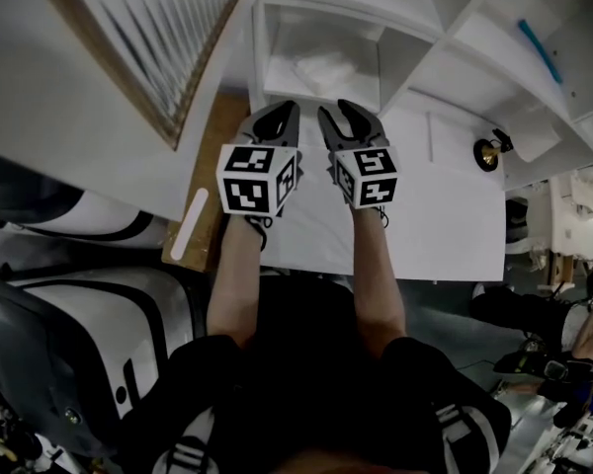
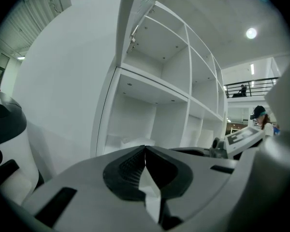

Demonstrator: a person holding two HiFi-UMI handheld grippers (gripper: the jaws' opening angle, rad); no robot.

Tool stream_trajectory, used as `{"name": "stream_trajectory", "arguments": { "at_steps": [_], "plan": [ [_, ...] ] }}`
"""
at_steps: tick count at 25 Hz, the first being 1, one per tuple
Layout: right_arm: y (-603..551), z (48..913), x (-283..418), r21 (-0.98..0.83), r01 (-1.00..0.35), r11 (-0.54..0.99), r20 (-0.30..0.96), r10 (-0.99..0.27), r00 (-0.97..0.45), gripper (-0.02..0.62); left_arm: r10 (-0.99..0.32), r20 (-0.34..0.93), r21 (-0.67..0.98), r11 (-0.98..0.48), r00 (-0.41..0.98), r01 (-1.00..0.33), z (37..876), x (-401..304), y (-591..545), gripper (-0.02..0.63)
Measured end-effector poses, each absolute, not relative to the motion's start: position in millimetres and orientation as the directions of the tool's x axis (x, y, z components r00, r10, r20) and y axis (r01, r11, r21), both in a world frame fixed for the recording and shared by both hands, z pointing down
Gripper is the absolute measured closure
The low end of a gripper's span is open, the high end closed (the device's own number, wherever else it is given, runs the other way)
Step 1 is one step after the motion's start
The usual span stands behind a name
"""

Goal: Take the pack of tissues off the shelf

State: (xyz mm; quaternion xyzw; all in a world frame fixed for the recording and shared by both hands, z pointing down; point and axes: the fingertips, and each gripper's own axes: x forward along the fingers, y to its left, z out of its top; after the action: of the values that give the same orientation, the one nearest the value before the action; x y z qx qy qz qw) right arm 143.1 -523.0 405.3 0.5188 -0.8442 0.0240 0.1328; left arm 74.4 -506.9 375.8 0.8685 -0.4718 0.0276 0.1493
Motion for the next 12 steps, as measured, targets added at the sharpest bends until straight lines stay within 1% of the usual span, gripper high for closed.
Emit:
{"name": "stream_trajectory", "arguments": {
  "at_steps": [5,12],
  "plan": [
    [-542,400,137,0.141,-0.878,0.458,0.253,-0.874,-0.415,0.436,-0.813,0.164,0.218,-0.523,0.559,-0.824,367,72,-515,0.595],
    [-568,398,133,0.226,-0.866,0.446,0.285,-0.881,-0.379,0.436,-0.806,0.179,0.206,-0.531,0.565,-0.822,366,69,-523,0.595]
  ]
}}
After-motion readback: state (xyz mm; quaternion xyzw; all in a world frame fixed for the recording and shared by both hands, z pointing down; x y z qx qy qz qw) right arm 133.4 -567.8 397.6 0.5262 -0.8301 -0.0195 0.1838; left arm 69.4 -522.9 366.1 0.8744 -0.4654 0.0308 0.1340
